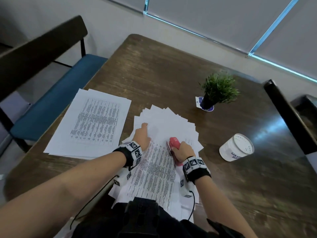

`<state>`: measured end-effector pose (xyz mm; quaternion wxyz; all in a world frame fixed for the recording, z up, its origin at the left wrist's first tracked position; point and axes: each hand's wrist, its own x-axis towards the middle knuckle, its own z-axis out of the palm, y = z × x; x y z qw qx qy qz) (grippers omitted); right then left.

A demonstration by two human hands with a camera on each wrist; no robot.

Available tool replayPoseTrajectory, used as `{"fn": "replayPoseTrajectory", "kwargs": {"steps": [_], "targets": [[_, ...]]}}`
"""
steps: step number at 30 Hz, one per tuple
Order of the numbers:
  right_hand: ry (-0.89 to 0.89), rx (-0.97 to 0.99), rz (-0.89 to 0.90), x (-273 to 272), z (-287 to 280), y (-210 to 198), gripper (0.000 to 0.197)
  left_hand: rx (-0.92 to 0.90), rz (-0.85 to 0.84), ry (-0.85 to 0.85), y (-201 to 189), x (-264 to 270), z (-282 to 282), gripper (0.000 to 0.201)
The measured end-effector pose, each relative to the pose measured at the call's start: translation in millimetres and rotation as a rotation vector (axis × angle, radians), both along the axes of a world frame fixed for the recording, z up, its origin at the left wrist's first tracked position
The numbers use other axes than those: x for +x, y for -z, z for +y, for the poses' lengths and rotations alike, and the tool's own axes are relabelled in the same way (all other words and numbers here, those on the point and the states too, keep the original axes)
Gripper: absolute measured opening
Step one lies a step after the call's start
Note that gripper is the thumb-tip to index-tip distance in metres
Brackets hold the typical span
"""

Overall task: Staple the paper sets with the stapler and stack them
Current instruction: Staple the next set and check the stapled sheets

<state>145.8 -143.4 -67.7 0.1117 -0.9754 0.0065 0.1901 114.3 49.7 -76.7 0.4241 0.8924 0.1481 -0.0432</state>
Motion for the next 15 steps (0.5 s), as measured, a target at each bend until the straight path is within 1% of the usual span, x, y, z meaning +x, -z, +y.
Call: {"fn": "replayPoseTrajectory", "kwargs": {"steps": [3, 4, 6, 8, 10, 11, 13, 14, 15], "targets": [[0.019, 0.039, -0.033, 8, 3, -7, 0.038, -0.156, -0.071, -0.196, -10, -1, -4, 0.054], [0.023, 0.048, -0.047, 10, 3, -11, 0.038, -0.184, -0.079, -0.230, -13, 0, -5, 0.053], [0.031, 0.055, -0.067, 13, 4, -16, 0.039, -0.187, -0.033, -0.208, -18, 0, -9, 0.053], [0.032, 0.054, -0.073, 14, 6, -18, 0.040, -0.093, 0.117, -0.076, -18, -1, -13, 0.057], [0.025, 0.049, -0.053, 13, 6, -18, 0.040, 0.069, 0.270, 0.113, -16, -7, -16, 0.060], [0.018, 0.043, -0.039, 11, 5, -17, 0.040, 0.140, 0.311, 0.201, -15, -11, -17, 0.055], [0.005, 0.024, -0.006, 6, 2, -15, 0.038, 0.244, 0.353, 0.336, -13, -16, -19, 0.037], [0.001, 0.012, 0.009, 3, 0, -13, 0.038, 0.286, 0.362, 0.377, -13, -17, -19, 0.036], [-0.001, 0.002, 0.017, 0, -1, -12, 0.037, 0.328, 0.363, 0.390, -15, -18, -19, 0.039]]}}
